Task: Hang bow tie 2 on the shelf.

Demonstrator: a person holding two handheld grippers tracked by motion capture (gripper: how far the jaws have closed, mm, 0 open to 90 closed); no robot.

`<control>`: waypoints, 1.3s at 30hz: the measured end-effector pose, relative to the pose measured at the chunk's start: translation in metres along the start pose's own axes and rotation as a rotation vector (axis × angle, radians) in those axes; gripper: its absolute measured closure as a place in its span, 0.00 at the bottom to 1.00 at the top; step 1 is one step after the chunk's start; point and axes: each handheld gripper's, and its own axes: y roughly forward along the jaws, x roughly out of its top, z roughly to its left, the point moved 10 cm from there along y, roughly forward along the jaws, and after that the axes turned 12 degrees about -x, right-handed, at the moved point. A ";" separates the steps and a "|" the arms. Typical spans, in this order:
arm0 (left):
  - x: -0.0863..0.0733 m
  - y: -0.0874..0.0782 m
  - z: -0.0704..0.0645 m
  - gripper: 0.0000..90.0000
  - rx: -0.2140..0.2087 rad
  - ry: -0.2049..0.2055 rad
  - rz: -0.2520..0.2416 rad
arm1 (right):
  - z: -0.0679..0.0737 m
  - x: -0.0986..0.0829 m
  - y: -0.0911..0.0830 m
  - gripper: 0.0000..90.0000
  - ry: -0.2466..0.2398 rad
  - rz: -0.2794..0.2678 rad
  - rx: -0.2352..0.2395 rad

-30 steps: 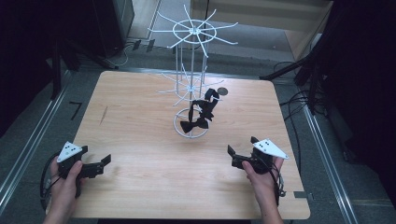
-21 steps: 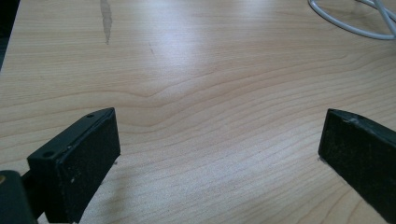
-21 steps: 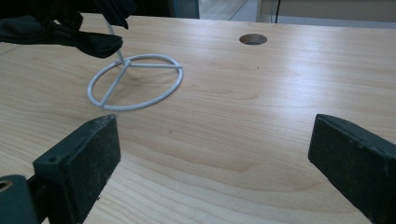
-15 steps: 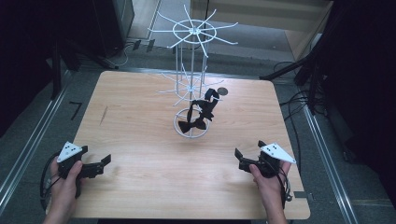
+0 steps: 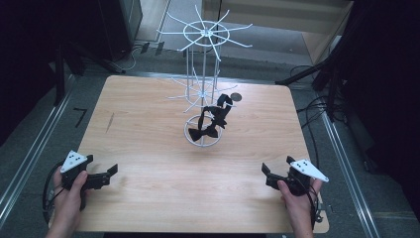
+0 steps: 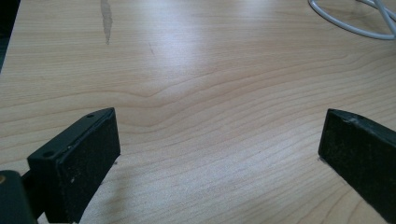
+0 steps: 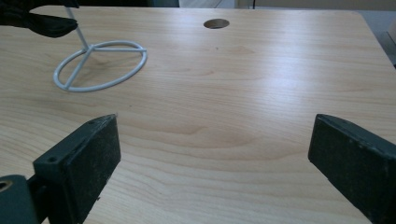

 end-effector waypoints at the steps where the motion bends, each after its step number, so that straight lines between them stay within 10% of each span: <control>1: 0.000 0.000 0.000 0.00 0.000 0.000 0.000 | 0.000 0.000 0.000 0.03 0.000 0.000 0.000; 39: 0.000 0.000 0.000 0.00 0.003 -0.004 0.000 | -0.078 -0.031 -0.034 0.04 0.066 0.031 -0.125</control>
